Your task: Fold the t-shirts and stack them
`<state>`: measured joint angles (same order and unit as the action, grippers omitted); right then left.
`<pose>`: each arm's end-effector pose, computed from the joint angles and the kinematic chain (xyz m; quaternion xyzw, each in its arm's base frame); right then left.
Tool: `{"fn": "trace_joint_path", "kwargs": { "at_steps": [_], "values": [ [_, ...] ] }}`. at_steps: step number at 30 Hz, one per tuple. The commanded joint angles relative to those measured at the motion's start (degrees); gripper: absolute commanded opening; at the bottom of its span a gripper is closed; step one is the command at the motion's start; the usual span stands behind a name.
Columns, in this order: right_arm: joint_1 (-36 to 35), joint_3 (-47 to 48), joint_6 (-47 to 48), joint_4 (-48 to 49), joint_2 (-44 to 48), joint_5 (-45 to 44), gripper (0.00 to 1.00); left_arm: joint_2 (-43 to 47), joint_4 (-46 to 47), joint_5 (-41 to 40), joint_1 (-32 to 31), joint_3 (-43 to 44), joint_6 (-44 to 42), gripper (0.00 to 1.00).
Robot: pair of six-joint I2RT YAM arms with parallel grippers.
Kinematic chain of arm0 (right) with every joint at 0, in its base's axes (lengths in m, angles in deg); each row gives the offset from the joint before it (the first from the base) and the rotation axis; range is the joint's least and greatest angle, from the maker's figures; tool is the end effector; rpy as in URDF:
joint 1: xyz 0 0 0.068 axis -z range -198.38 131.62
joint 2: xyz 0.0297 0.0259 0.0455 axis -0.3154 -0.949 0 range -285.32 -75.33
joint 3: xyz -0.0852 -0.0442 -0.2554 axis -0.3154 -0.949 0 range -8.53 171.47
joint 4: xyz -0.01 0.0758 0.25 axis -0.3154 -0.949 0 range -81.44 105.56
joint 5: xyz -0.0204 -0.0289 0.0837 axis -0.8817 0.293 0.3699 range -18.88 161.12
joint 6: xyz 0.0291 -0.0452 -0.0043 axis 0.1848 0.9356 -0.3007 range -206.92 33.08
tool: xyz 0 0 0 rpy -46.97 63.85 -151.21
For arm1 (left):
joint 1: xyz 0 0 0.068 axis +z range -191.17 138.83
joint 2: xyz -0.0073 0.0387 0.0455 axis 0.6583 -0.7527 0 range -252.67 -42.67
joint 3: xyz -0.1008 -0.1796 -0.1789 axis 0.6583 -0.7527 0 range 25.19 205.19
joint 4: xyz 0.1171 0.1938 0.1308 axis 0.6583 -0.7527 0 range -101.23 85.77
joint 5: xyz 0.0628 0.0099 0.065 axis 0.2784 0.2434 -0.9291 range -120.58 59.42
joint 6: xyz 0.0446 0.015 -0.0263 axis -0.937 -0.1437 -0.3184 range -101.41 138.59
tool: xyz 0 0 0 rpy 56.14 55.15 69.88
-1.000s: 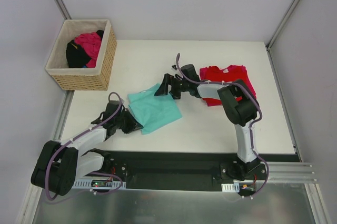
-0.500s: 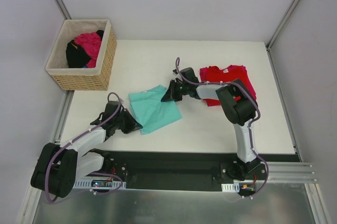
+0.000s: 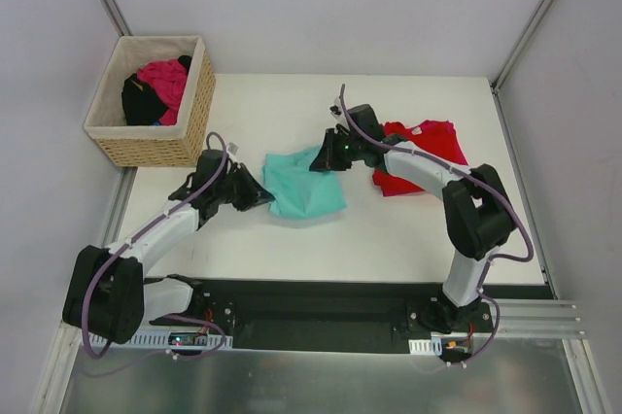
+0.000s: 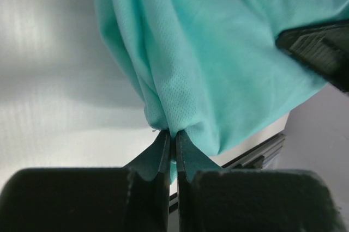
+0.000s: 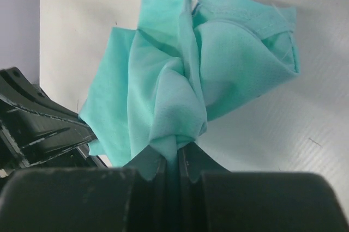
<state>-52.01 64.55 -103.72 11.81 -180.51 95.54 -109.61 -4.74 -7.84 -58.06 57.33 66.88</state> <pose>0.3373 0.2420 0.2265 -0.2226 0.8468 0.3599 0.3222 0.2249 -0.0826 0.2040 -0.1485 0.8629 -0.3901 0.2851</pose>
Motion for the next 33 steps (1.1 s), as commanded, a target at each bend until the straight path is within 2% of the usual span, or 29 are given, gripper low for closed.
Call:
{"fn": "trace_joint_path", "kwargs": {
  "at_steps": [1,6,12,21,33],
  "values": [
    [2.2,2.9,2.3,-4.9,6.6,-1.7,0.0,-4.8,0.8,1.5,-3.3,9.7,-1.0,0.0],
    [6.3,5.9,4.0,-9.3,10.0,-1.5,0.01,-12.2,0.8,-0.1,-9.2,20.1,-0.5,0.0],
    [15.0,10.4,5.4,-13.7,12.0,-0.2,0.01,-21.3,0.8,-0.1,-14.0,32.2,0.0,0.0],
    [26.8,12.3,5.1,-15.5,13.1,2.3,0.01,-34.1,0.8,2.7,-16.6,48.5,0.8,0.0],
    [35.5,11.2,5.4,-15.1,13.1,4.0,0.01,-47.8,0.8,6.6,-20.1,65.3,3.1,0.0]
  ]
}}
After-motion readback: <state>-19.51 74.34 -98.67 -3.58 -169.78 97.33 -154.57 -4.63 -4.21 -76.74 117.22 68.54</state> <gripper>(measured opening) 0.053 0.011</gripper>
